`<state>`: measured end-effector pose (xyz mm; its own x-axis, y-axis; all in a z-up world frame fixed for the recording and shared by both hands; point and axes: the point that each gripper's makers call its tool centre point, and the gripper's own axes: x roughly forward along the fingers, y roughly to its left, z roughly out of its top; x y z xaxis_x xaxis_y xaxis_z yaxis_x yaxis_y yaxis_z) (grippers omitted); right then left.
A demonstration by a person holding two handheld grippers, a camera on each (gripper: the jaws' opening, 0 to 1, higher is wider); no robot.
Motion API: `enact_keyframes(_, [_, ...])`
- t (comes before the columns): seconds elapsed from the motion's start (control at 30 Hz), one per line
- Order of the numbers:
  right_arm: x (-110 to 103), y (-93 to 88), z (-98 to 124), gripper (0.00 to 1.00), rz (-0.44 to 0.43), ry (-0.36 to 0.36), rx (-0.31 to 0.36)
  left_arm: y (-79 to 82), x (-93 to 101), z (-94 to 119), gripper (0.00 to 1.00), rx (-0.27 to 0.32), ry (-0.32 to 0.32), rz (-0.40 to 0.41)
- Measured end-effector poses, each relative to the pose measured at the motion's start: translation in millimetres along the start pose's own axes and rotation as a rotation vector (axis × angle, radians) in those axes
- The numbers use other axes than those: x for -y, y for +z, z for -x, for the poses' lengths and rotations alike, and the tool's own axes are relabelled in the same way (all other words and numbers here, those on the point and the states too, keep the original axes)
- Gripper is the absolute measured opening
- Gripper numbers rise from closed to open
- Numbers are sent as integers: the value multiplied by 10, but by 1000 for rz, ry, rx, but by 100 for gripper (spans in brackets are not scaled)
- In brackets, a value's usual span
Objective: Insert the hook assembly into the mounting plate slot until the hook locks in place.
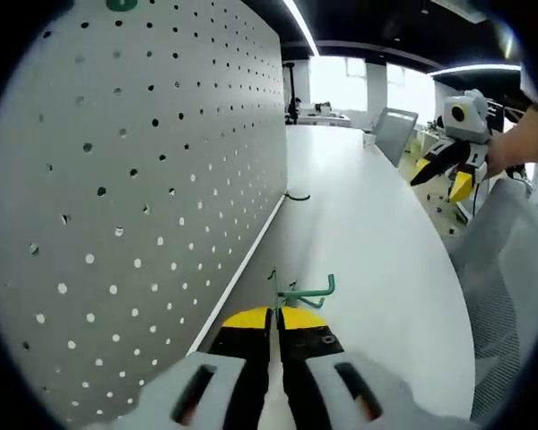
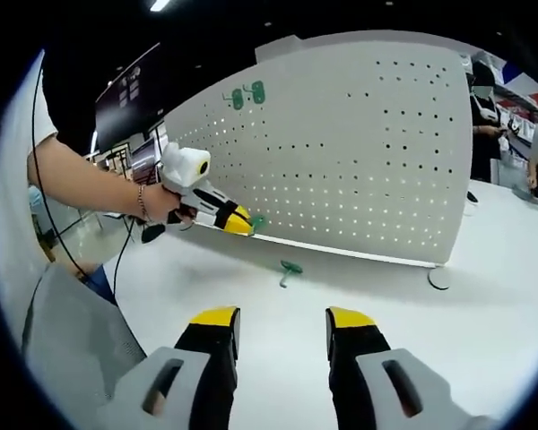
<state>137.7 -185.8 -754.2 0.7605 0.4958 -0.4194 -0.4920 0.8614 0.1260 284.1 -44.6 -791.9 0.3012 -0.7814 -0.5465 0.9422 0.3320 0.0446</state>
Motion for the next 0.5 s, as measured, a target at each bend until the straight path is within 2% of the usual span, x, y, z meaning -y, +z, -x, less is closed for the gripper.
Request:
enact_keyframes(0.2, [-9, 44, 2, 34, 29, 4, 12, 87, 4, 121, 3, 53, 23, 31])
enact_keyframes(0.4, [-11, 83, 6, 34, 14, 7, 34, 188, 41, 269, 3, 113, 44, 54])
enact_keyframes(0.43, [-11, 88, 7, 34, 14, 5, 36, 220, 50, 294, 3, 140, 45, 77])
enact_keyframes(0.5, [-26, 101, 6, 34, 14, 8, 37, 223, 53, 347, 3, 148, 56, 79])
